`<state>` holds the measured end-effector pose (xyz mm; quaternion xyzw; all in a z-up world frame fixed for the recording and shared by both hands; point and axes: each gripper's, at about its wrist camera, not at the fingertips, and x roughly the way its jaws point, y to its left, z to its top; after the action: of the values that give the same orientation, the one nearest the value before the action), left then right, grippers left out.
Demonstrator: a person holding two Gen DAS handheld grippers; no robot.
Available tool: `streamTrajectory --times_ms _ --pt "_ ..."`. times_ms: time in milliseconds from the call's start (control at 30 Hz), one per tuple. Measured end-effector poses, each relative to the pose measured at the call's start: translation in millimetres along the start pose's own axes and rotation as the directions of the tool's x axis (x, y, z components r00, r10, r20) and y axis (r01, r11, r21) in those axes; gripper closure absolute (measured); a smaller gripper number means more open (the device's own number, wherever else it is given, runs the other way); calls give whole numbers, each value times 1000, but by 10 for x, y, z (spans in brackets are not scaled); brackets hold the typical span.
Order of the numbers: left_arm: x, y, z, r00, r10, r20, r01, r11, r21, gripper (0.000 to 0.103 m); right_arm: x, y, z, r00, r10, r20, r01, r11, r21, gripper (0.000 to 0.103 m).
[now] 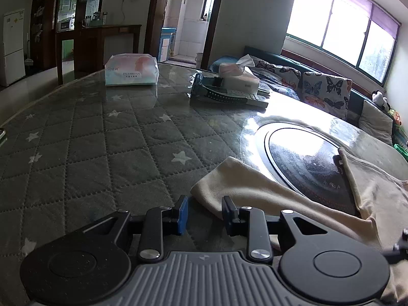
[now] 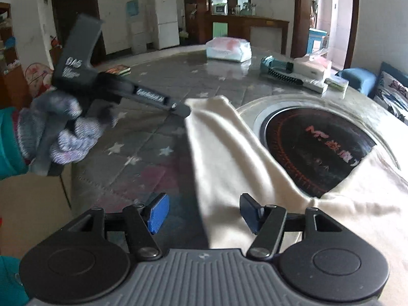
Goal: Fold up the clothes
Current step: 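Lift the grasped side with the left gripper toward the shirt's centre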
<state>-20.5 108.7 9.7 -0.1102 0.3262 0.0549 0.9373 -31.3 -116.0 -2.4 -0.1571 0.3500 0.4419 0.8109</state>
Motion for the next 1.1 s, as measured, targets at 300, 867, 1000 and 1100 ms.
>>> streamTrajectory --times_ms 300,867,1000,1100 --pt "57 -5 54 1000 21 4 -21 1000 -17 74 -98 63 -95 999 -42 -11 42 999 14 40" --pt "-90 -46 27 1000 -14 12 14 998 -68 63 -276 158 -205 999 -13 -35 14 1000 23 38" --pt "-45 -123 24 1000 -5 7 6 998 -65 64 -297 271 -262 999 21 -39 -22 999 -32 38" --pt "38 -117 43 1000 9 -9 -10 996 -87 76 -341 318 -252 999 44 -23 -45 998 -42 39"
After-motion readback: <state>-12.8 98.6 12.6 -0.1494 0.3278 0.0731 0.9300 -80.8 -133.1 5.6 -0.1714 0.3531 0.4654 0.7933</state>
